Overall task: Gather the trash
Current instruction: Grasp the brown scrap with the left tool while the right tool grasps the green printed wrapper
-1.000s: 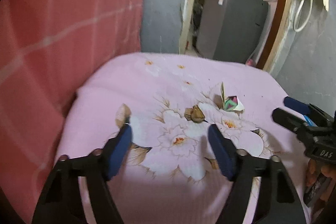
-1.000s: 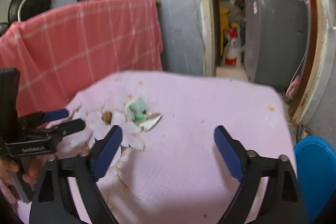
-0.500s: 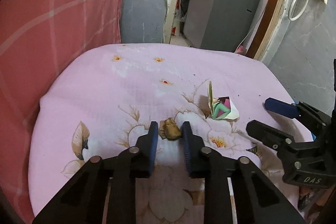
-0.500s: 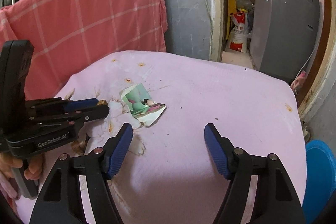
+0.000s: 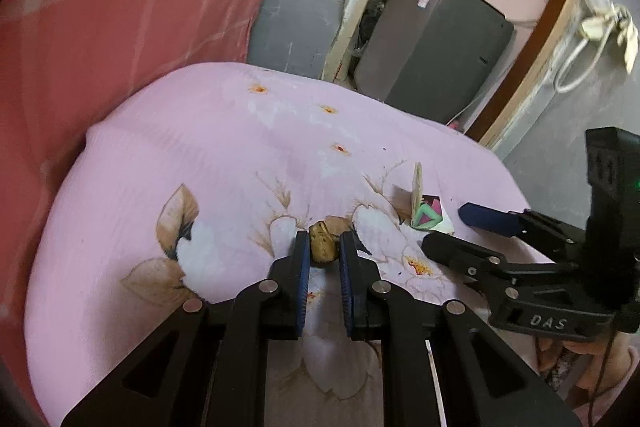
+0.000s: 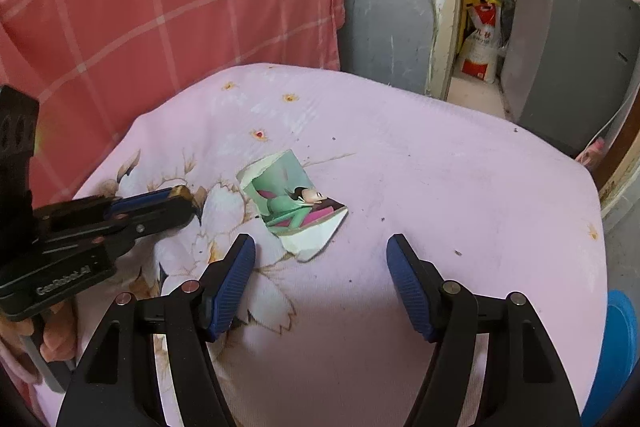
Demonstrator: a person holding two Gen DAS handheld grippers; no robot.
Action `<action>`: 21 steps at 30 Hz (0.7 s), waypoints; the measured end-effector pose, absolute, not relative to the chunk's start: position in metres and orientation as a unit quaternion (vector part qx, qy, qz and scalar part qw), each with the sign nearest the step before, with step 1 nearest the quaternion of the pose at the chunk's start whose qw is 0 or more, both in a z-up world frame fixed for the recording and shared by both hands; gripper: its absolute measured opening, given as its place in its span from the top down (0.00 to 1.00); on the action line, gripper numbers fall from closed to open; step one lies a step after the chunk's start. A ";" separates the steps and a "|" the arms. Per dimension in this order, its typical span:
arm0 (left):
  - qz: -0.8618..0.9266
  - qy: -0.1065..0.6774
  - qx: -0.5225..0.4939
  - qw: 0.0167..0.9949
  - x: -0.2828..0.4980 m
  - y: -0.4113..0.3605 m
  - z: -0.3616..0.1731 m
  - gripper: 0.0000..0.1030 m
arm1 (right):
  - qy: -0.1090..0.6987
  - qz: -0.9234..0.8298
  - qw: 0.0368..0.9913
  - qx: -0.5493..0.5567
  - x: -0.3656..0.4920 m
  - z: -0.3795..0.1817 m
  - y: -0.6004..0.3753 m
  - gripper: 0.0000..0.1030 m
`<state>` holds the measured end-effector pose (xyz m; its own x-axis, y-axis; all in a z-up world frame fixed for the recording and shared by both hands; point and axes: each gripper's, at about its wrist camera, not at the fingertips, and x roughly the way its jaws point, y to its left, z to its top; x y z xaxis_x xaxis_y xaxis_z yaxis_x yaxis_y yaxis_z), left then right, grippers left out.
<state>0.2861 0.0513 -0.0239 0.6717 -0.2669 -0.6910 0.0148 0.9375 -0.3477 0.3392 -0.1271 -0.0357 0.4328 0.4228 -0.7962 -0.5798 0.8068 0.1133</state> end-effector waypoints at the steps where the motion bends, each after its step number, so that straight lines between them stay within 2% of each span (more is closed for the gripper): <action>1: -0.079 0.397 -0.163 0.900 0.286 0.053 -0.024 0.89 | 0.444 0.299 0.840 -0.090 0.342 -0.036 -0.125 0.34; 9: -0.081 0.396 -0.169 0.899 0.289 0.052 -0.022 0.89 | 0.450 0.303 0.832 -0.116 0.358 -0.038 -0.106 0.34; 11: -0.081 0.396 -0.170 0.899 0.288 0.052 -0.022 0.89 | 0.454 0.309 0.828 -0.112 0.360 -0.040 -0.106 0.41; 12: -0.081 0.396 -0.170 0.899 0.288 0.052 -0.022 0.89 | 0.454 0.312 0.828 -0.109 0.361 -0.040 -0.107 0.51; 13: -0.081 0.396 -0.169 0.899 0.288 0.052 -0.022 0.89 | 0.454 0.313 0.827 -0.105 0.361 -0.039 -0.108 0.55; 21: -0.078 0.393 -0.157 0.903 0.287 0.048 -0.022 0.89 | 0.444 0.306 0.836 -0.102 0.350 -0.036 -0.110 0.58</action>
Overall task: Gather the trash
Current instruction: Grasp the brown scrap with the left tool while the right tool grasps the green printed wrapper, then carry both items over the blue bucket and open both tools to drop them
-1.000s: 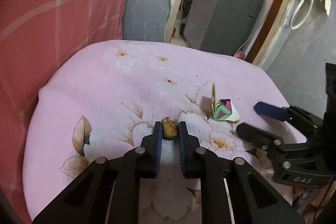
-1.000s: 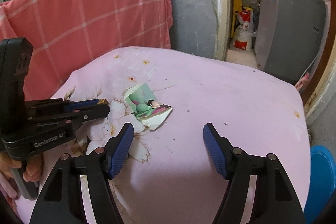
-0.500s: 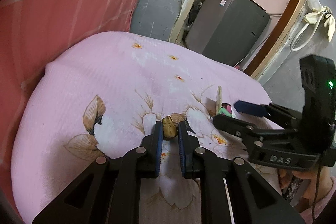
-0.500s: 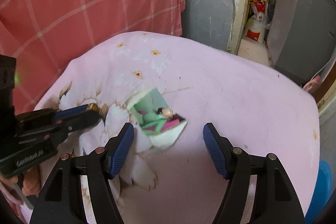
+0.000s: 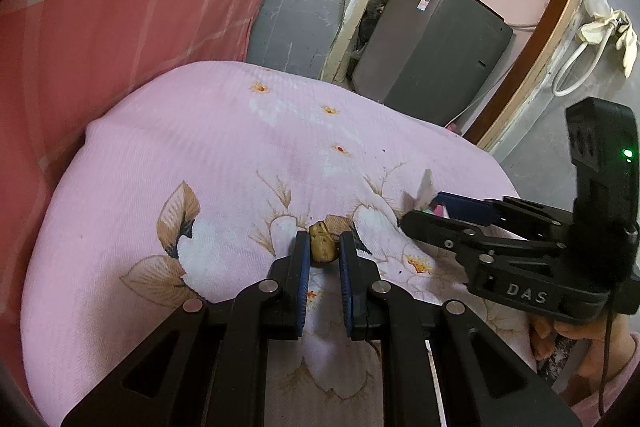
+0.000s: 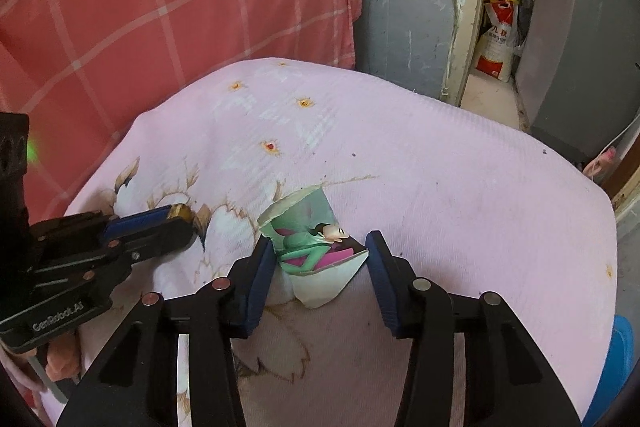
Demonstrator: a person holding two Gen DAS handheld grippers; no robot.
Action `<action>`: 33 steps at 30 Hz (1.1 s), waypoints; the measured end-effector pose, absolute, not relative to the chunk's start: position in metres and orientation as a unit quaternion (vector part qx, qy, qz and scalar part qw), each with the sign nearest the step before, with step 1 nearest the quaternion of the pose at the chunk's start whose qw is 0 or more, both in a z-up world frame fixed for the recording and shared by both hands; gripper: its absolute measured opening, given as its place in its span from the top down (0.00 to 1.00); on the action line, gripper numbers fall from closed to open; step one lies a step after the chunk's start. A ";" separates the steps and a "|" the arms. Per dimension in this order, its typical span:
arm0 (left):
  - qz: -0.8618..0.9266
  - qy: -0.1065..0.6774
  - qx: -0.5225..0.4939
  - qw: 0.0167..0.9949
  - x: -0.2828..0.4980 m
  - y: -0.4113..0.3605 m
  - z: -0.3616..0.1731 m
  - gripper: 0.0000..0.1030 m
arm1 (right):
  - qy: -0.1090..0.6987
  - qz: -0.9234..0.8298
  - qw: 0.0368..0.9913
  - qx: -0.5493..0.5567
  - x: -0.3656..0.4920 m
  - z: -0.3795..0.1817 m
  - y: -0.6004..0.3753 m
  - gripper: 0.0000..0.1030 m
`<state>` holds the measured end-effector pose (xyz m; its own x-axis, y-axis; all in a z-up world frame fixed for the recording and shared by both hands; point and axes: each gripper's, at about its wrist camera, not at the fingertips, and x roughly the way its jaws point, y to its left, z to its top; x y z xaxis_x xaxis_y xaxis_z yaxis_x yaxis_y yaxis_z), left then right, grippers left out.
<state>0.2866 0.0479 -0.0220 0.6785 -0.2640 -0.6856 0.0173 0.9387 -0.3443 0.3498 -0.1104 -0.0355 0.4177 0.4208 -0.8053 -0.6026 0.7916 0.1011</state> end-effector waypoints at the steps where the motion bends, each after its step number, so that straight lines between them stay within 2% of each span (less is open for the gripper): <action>1: -0.078 0.391 -0.151 0.905 0.286 0.046 -0.020 0.89 | 0.438 0.304 0.840 -0.097 0.347 -0.033 -0.113 0.58; 8: -0.076 0.355 -0.118 0.924 0.269 0.031 -0.003 0.89 | 0.380 0.286 0.878 -0.054 0.315 -0.019 -0.145 0.58; 21: -0.091 0.264 -0.100 0.955 0.242 -0.006 0.045 0.89 | 0.216 0.239 0.946 -0.025 0.250 0.051 -0.202 0.58; 33: -0.146 0.156 -0.100 0.972 0.225 -0.078 0.100 0.89 | 0.113 0.164 0.980 -0.021 0.204 0.104 -0.275 0.58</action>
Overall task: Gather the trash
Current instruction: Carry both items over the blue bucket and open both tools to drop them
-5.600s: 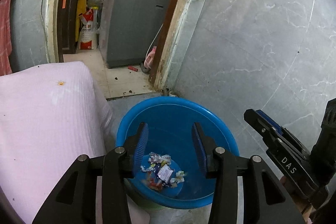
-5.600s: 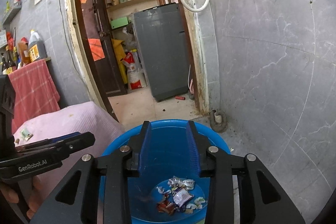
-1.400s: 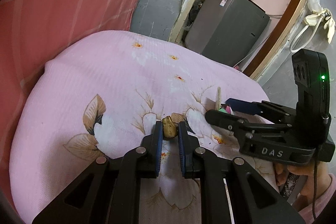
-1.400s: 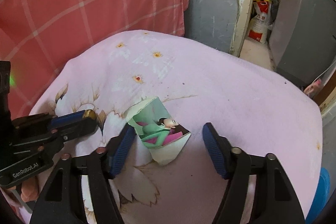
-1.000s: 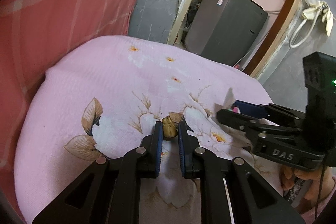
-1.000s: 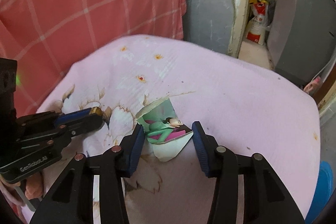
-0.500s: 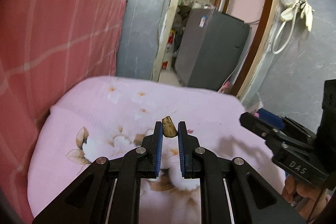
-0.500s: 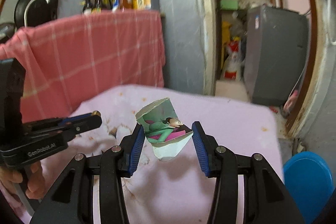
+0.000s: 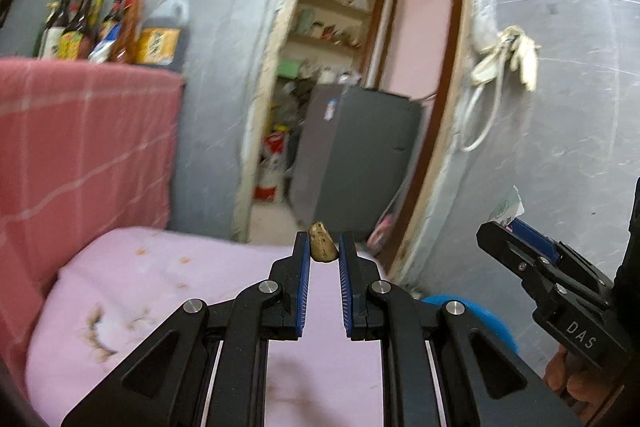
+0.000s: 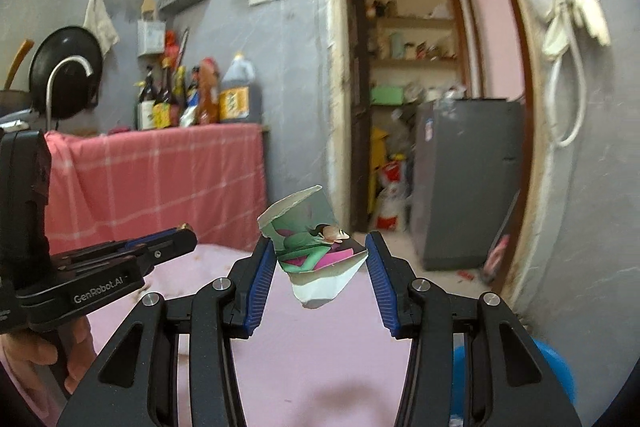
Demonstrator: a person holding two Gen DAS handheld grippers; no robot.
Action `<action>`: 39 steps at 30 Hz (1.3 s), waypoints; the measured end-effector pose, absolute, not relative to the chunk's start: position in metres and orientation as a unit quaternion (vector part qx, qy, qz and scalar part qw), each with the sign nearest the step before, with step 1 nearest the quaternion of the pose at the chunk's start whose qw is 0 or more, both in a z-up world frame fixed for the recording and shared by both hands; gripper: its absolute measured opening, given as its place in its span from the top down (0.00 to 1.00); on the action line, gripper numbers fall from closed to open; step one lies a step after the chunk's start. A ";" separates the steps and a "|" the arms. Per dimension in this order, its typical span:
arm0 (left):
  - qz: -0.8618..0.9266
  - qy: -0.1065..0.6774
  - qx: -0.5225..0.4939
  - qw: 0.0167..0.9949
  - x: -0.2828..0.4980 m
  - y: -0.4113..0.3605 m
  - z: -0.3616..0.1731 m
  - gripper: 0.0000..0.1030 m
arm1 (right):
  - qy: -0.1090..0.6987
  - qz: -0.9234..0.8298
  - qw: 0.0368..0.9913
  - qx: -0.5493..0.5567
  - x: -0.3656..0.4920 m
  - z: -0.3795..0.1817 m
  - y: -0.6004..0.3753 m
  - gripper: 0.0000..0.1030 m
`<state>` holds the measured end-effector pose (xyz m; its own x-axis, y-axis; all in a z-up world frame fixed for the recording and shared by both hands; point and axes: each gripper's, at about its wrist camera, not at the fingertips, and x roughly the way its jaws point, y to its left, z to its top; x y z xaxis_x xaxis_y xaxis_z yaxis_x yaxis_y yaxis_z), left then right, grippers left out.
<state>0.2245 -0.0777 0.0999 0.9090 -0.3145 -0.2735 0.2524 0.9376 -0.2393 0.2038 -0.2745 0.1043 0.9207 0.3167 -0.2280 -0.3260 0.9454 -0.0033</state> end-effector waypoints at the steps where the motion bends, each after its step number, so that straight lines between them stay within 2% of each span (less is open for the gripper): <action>1: -0.156 0.147 -0.098 0.972 0.225 -0.090 0.103 0.89 | 0.109 0.156 0.981 -0.021 0.201 0.106 -0.282 0.58; 10: -0.223 0.142 -0.106 0.959 0.237 -0.173 0.103 0.89 | 0.102 0.065 0.992 -0.027 0.188 0.107 -0.368 0.57; 21: -0.270 0.207 -0.099 0.935 0.268 -0.260 0.076 0.89 | 0.156 0.006 0.988 0.003 0.191 0.068 -0.447 0.57; 39: -0.289 0.330 -0.126 0.890 0.313 -0.282 0.024 0.88 | 0.253 0.009 0.964 0.076 0.224 0.011 -0.483 0.52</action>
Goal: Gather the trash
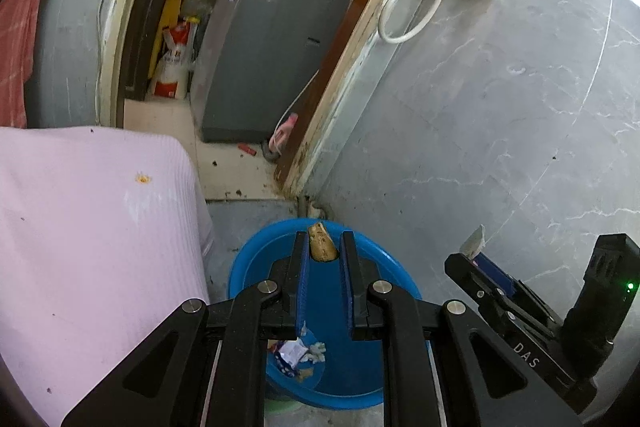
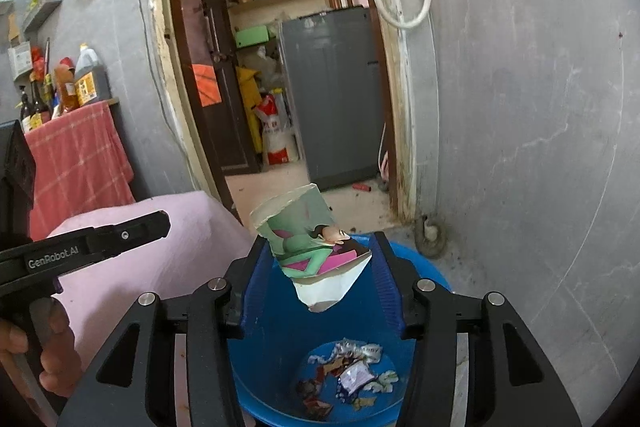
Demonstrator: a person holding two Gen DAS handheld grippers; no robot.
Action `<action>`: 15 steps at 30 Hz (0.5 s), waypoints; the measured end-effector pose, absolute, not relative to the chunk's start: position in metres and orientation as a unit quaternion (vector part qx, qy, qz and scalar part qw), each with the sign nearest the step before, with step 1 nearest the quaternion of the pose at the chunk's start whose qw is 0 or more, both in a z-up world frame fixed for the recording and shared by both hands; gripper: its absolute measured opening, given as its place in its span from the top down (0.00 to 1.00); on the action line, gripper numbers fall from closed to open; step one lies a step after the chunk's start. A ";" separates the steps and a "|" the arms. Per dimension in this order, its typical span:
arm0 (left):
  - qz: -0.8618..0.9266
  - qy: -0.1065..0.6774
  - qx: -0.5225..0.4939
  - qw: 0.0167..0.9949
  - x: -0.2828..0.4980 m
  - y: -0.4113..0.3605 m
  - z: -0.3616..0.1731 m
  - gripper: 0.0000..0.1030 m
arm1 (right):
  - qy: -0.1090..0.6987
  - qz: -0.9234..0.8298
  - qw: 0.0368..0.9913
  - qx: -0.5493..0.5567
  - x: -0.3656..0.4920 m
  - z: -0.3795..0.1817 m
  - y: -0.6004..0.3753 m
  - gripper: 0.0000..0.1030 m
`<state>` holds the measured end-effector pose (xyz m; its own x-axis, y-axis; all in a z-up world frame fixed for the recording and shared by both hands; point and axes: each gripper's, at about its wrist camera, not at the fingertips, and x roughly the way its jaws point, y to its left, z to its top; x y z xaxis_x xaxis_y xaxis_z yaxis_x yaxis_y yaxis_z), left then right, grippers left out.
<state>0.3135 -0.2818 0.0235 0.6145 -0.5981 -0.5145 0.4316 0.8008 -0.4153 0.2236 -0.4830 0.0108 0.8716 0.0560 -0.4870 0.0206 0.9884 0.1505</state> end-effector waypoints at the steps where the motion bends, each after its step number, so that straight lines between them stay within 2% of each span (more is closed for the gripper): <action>1: -0.291 0.332 -0.125 0.889 0.314 -0.282 0.022 0.86 | 0.255 0.009 0.964 0.076 0.225 0.010 -0.483 0.51; 4: -0.294 0.336 -0.129 0.886 0.316 -0.282 0.020 0.79 | 0.259 0.008 0.963 0.076 0.227 0.009 -0.483 0.50; 6: -0.298 0.342 -0.136 0.881 0.318 -0.282 0.018 0.78 | 0.262 0.008 0.962 0.078 0.229 0.008 -0.483 0.50; 8: -0.301 0.348 -0.142 0.876 0.320 -0.282 0.018 0.71 | 0.264 0.007 0.961 0.081 0.230 0.007 -0.484 0.49; 15: -0.303 0.346 -0.154 0.875 0.320 -0.275 0.025 0.61 | 0.254 0.001 0.964 0.081 0.225 0.011 -0.485 0.41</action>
<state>0.3201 -0.2751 0.0255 0.5775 -0.6365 -0.5112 0.4239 0.7690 -0.4785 0.2251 -0.4849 0.0113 0.8708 0.0432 -0.4898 0.0390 0.9869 0.1565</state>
